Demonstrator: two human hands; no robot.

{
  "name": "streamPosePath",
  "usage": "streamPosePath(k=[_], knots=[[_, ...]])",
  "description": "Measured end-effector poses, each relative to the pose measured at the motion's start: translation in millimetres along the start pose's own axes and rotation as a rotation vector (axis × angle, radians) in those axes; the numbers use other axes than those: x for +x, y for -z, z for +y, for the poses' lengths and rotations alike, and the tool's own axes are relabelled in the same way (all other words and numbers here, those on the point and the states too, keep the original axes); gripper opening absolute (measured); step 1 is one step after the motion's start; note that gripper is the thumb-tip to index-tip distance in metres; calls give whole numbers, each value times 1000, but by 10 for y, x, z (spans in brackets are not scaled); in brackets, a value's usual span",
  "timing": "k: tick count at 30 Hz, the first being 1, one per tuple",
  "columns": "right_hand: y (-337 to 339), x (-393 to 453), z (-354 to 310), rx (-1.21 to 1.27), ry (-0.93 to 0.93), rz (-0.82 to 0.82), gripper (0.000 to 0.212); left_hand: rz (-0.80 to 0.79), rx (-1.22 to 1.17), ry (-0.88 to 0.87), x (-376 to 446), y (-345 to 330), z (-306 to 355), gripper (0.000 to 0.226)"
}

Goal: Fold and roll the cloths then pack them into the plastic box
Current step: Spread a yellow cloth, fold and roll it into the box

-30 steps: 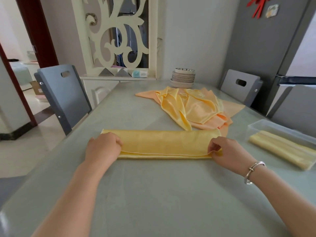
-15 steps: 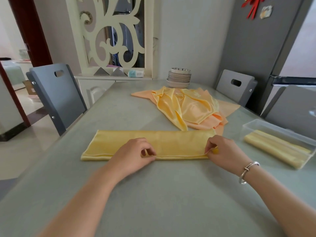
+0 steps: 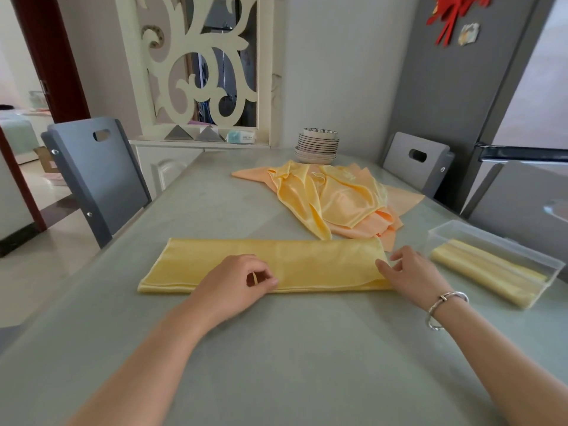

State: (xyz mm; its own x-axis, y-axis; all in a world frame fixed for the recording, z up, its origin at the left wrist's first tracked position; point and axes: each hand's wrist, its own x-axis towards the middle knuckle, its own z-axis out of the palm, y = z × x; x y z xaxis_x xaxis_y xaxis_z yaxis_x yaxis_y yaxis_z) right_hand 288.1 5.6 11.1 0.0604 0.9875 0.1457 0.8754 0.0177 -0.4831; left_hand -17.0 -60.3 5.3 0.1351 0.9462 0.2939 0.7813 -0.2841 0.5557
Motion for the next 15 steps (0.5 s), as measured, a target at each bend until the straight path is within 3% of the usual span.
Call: streamPosePath(k=[6,10,13,15], knots=[[-10,33,21,-202,-102,-65,49,-29,-6,4,-4,-4,6,7],[32,-13,-34,-250,-63,-120,43,-68,-19,8,-22,12,55,8],[48,-30,-58,-189,-42,-127,36,-107,-48,30,-39,19,64,10],[78,-32,-97,2,-32,-141,24,-127,-65,42,-34,23,52,16]])
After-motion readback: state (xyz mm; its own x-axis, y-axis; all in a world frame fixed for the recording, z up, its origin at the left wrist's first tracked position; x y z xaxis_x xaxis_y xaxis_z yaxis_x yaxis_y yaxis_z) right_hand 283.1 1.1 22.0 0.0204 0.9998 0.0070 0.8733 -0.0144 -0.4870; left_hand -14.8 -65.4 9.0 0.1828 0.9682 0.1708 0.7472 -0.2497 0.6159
